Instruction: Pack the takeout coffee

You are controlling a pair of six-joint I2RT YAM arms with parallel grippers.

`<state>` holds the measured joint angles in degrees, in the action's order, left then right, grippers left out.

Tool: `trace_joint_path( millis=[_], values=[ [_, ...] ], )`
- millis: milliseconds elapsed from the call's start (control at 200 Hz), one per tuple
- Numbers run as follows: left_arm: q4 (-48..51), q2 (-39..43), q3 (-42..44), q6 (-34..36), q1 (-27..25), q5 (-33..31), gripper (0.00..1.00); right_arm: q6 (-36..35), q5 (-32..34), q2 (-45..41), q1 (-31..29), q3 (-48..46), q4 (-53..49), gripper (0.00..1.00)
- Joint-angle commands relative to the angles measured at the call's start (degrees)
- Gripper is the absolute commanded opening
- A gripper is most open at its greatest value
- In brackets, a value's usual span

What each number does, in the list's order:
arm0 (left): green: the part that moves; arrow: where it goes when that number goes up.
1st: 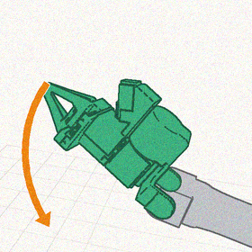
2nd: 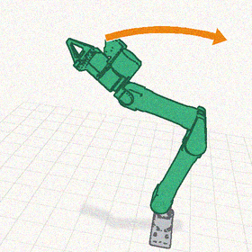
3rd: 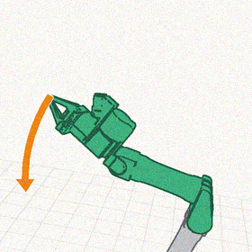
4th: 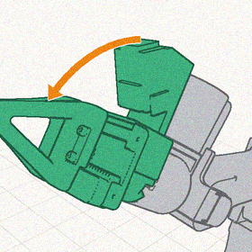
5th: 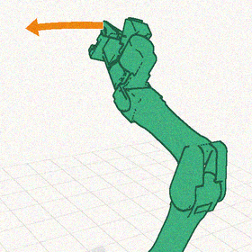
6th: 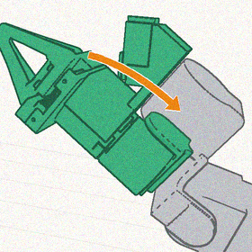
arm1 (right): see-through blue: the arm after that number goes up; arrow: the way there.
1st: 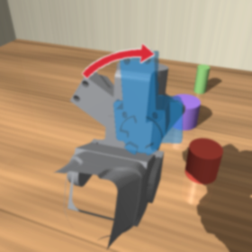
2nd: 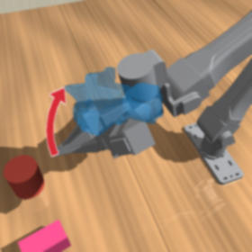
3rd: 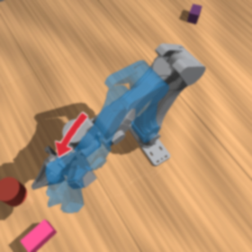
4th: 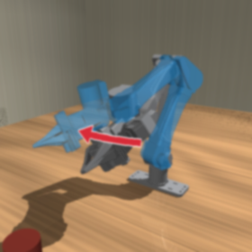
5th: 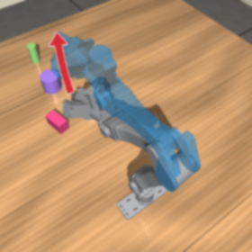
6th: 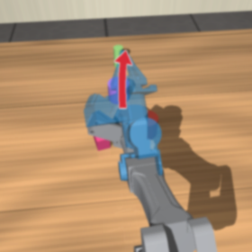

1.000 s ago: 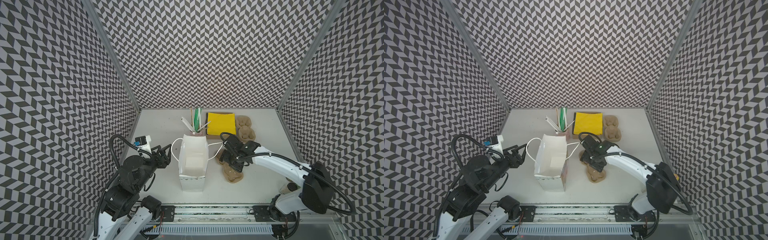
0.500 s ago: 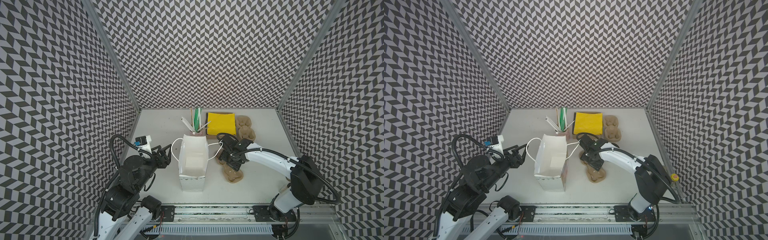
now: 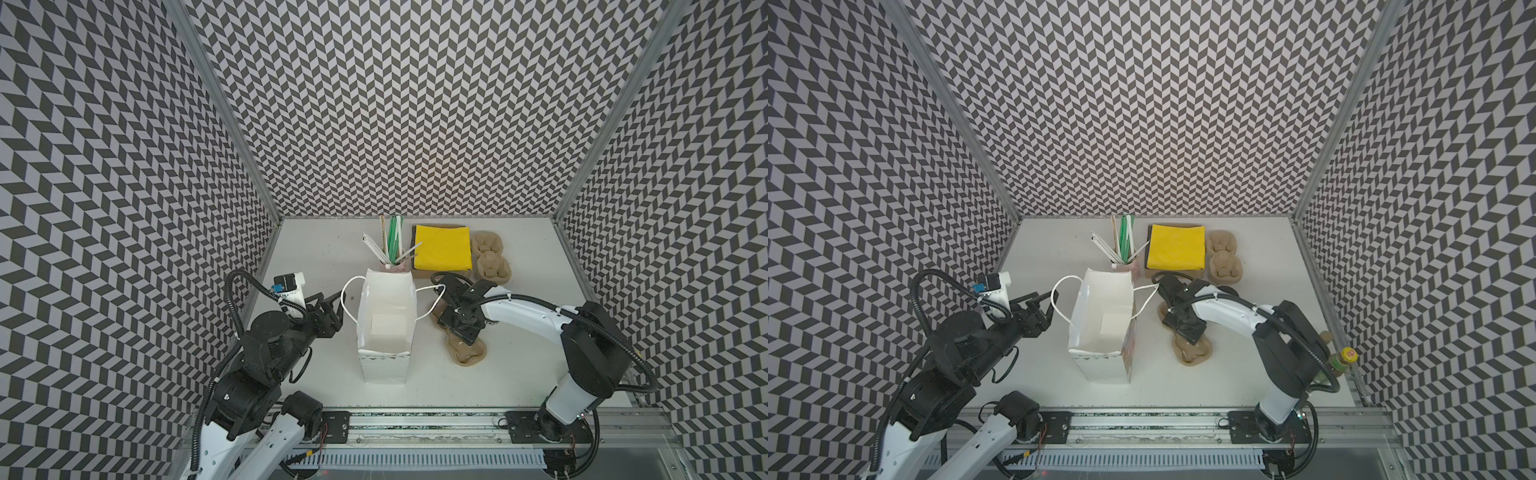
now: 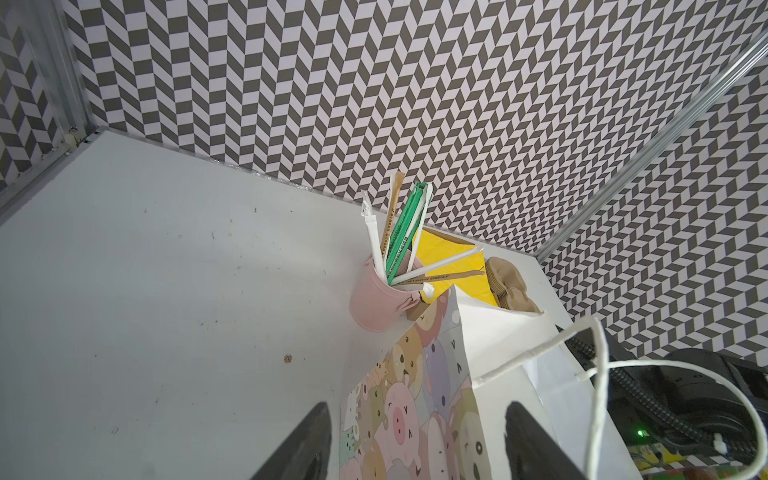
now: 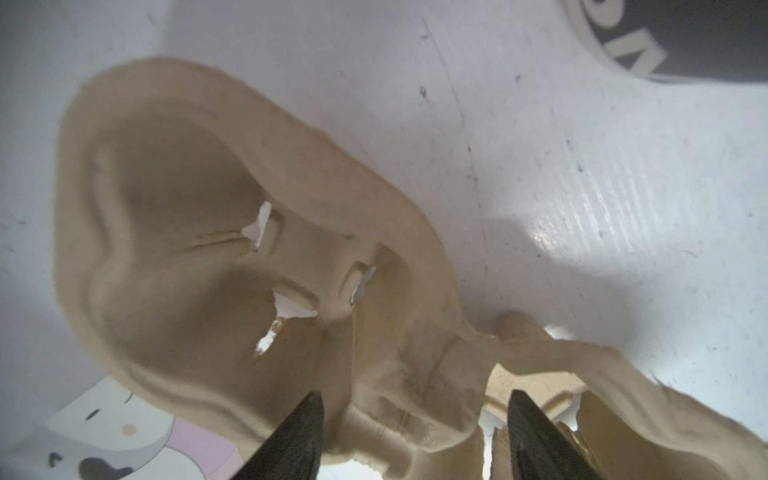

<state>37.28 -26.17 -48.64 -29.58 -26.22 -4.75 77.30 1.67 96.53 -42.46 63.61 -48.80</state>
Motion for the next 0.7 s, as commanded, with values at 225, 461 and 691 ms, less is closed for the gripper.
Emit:
trace_joint_path(
  millis=[225, 461, 691],
  values=[
    [-1.5, 0.6, 0.8, 0.5, -0.1, 0.7, 0.67, 1.2, 1.3, 3.5, 0.3, 0.7, 0.8, 0.63],
    [-1.5, 0.6, 0.6, 0.6, -0.1, 0.7, 0.67, 0.9, 2.0, 3.1, 0.3, 1.2, 0.4, 0.57],
    [-1.6, 0.4, -0.1, 0.4, -0.1, 0.9, 0.67, 0.7, 3.1, 0.6, 0.3, 0.0, 0.1, 0.48]
  ],
)
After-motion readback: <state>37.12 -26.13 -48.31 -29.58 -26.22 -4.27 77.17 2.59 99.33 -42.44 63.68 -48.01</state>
